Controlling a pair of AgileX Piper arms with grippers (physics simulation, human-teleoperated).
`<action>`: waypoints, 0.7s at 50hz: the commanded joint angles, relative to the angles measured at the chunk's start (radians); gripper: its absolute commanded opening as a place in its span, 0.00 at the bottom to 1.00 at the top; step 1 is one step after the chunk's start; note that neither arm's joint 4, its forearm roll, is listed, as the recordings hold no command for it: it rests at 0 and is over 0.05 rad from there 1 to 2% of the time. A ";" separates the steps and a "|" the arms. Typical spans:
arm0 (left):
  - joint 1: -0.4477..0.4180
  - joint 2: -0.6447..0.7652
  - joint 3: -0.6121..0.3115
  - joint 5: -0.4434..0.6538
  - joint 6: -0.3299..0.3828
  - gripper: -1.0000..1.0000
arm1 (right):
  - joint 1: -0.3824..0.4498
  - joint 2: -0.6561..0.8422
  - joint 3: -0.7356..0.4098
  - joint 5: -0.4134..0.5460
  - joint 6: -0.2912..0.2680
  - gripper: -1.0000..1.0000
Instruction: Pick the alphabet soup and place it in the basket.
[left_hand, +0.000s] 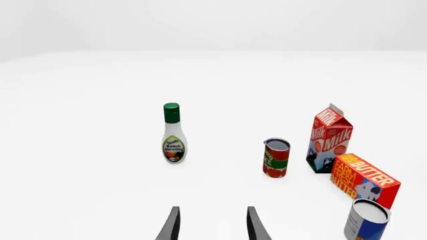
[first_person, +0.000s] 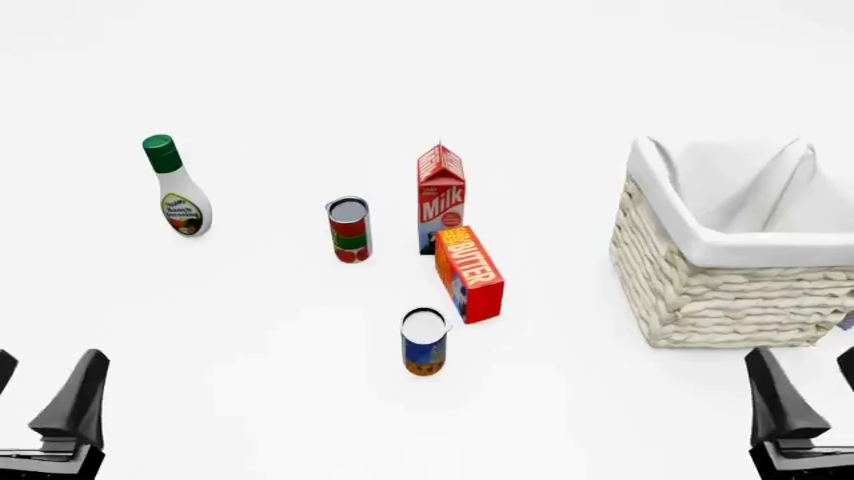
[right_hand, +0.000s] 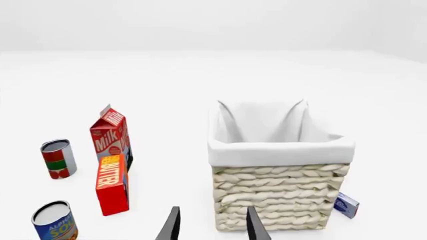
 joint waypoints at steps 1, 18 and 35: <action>0.000 0.000 0.000 0.000 0.000 1.00 | 0.004 -0.015 -0.005 0.016 -0.002 1.00; 0.000 0.000 0.000 0.000 0.000 1.00 | 0.016 0.004 -0.010 0.008 0.004 1.00; 0.000 0.000 0.000 0.000 0.000 1.00 | 0.089 -0.018 -0.132 0.101 -0.003 1.00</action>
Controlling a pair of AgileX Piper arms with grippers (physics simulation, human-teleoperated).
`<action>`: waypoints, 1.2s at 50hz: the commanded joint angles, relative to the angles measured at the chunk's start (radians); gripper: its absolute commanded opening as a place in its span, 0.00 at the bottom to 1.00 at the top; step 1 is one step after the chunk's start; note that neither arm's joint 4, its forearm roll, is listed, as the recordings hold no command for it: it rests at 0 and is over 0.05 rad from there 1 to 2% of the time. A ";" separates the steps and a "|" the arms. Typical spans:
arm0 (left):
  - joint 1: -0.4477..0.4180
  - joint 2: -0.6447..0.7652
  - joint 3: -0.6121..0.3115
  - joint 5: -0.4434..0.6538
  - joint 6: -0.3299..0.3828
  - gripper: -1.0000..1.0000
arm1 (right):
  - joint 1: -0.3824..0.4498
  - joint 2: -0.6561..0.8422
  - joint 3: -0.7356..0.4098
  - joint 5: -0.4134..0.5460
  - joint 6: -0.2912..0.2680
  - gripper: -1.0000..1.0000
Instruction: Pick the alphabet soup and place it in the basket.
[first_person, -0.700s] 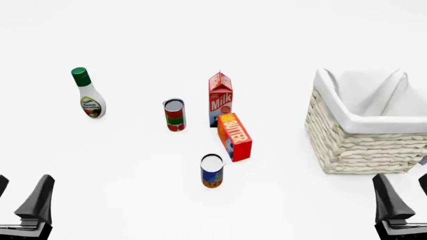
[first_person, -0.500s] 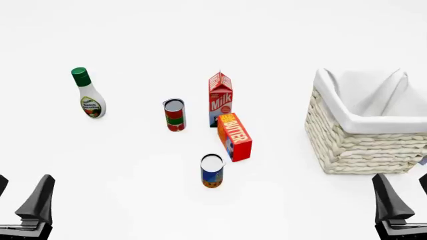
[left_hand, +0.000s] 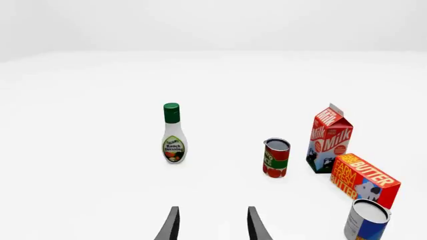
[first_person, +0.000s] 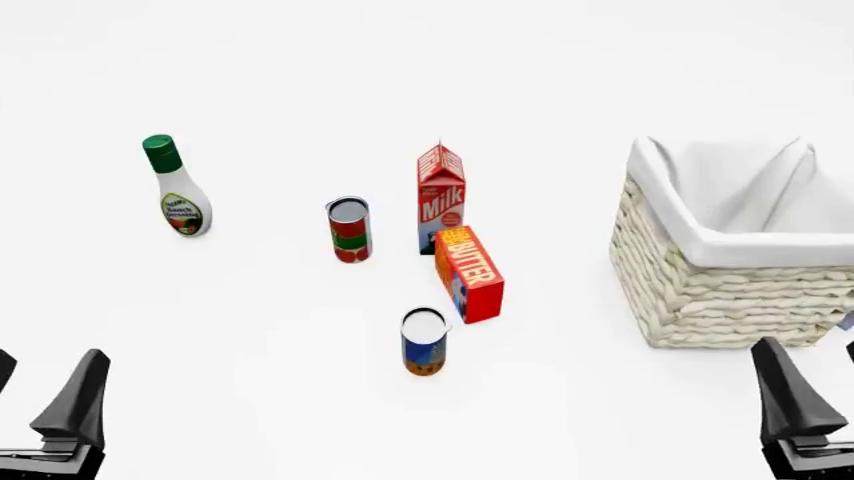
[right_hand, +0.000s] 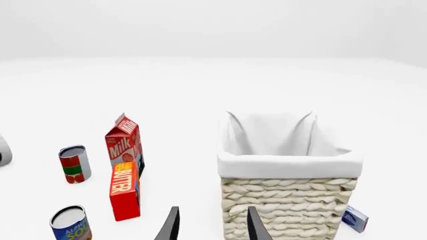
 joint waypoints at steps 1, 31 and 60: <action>0.000 0.000 0.000 0.000 0.000 1.00 | 0.043 -0.007 -0.063 0.045 -0.004 1.00; 0.000 0.000 0.000 0.000 0.000 1.00 | 0.312 0.077 -0.194 0.039 -0.051 1.00; 0.000 0.000 0.000 0.000 0.000 1.00 | 0.523 0.376 -0.203 -0.239 -0.077 1.00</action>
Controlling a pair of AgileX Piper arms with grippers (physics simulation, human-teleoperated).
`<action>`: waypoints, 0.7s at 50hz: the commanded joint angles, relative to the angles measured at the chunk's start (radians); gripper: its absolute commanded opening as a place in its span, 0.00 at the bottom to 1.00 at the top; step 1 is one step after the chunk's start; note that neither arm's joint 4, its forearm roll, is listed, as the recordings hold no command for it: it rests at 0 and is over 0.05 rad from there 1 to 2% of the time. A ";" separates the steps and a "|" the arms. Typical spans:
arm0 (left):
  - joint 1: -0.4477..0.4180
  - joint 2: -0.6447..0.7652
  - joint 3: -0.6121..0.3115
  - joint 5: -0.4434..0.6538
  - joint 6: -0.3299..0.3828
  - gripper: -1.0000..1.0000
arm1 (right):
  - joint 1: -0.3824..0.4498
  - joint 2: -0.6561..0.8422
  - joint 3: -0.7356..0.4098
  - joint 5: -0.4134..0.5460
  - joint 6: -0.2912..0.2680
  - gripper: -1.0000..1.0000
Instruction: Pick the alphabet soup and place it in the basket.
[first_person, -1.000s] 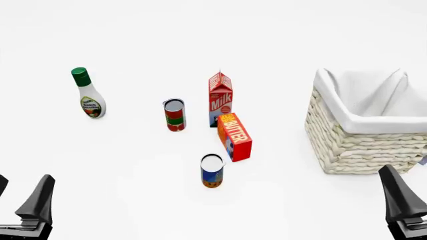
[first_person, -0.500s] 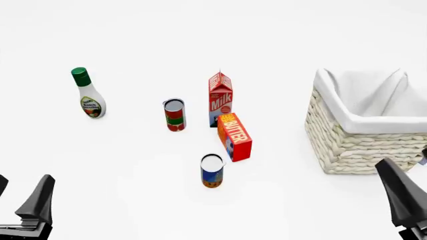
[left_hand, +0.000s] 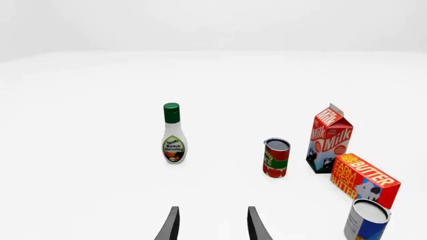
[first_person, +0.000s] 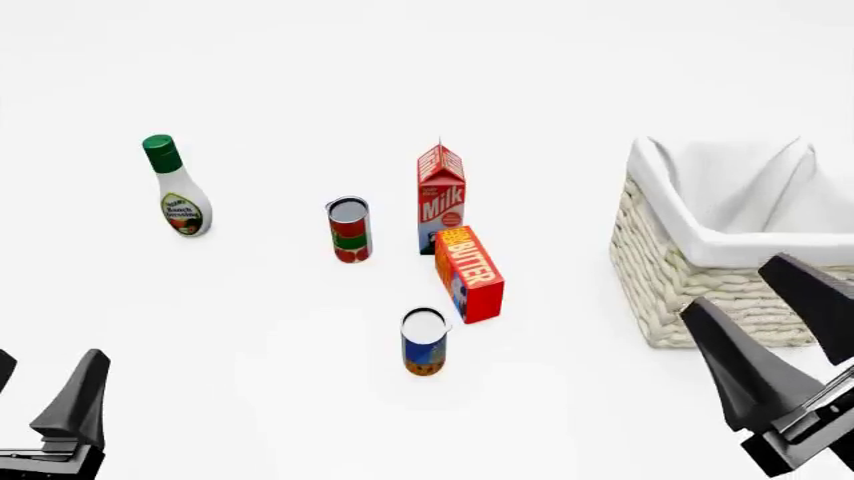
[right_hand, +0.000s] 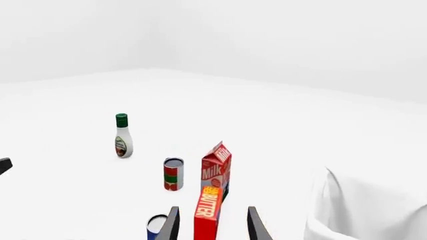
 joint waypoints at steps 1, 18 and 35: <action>0.000 0.000 0.000 0.000 0.000 1.00 | 0.076 0.115 -0.018 -0.095 -0.015 1.00; 0.000 0.000 0.000 0.000 0.000 1.00 | 0.162 0.270 -0.039 -0.222 -0.011 1.00; 0.000 0.000 0.000 0.000 0.000 1.00 | 0.258 0.454 -0.059 -0.365 -0.014 1.00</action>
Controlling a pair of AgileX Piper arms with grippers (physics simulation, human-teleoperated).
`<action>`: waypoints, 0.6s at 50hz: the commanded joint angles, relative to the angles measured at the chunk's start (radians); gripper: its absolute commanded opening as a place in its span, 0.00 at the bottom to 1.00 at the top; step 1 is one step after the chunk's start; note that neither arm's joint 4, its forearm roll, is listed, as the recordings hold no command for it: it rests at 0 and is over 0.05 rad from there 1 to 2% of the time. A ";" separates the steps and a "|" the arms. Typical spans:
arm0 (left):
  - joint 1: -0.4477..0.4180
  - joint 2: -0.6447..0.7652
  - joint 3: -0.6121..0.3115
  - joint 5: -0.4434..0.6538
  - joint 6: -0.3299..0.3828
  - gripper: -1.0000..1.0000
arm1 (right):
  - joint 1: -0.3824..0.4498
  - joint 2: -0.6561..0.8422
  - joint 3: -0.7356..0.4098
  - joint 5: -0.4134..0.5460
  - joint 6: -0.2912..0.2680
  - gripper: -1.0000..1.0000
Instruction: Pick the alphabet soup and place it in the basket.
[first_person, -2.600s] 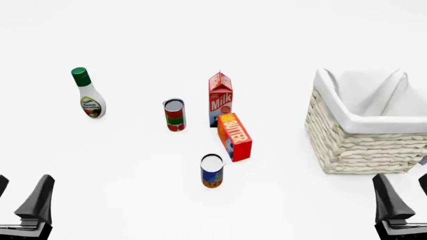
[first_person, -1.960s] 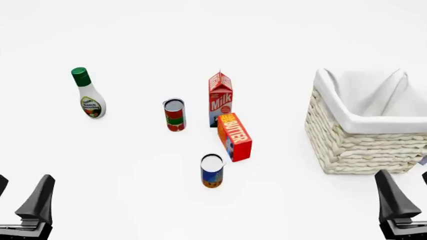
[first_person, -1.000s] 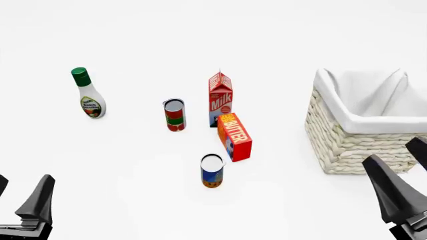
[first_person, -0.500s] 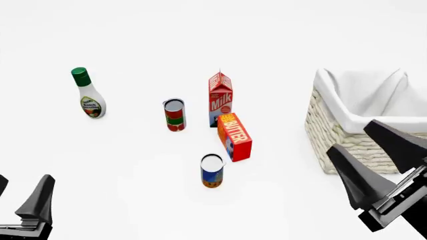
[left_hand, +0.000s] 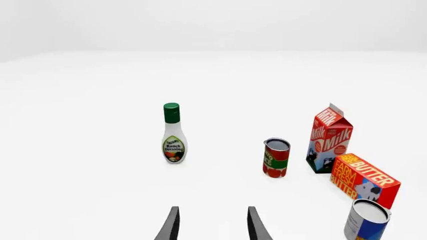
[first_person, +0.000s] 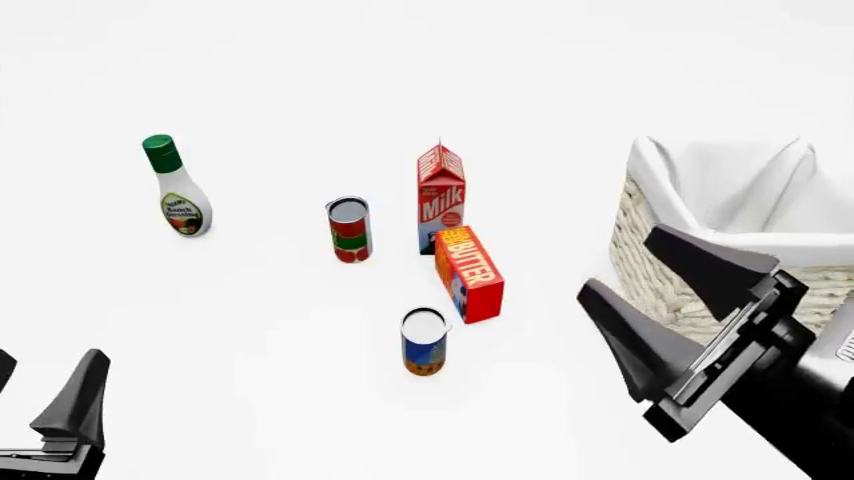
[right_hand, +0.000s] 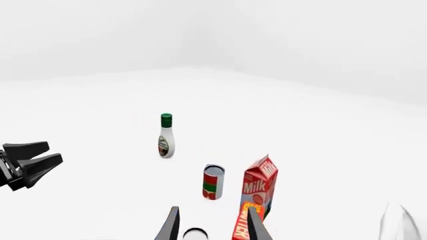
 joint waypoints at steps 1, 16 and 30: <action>0.000 0.000 0.000 0.000 0.000 1.00 | 0.114 0.340 -0.033 -0.245 0.006 1.00; 0.000 0.000 0.000 0.000 0.000 1.00 | 0.124 0.413 -0.040 -0.294 0.011 1.00; 0.000 0.000 0.000 0.000 0.000 1.00 | 0.108 0.482 -0.029 -0.353 0.027 1.00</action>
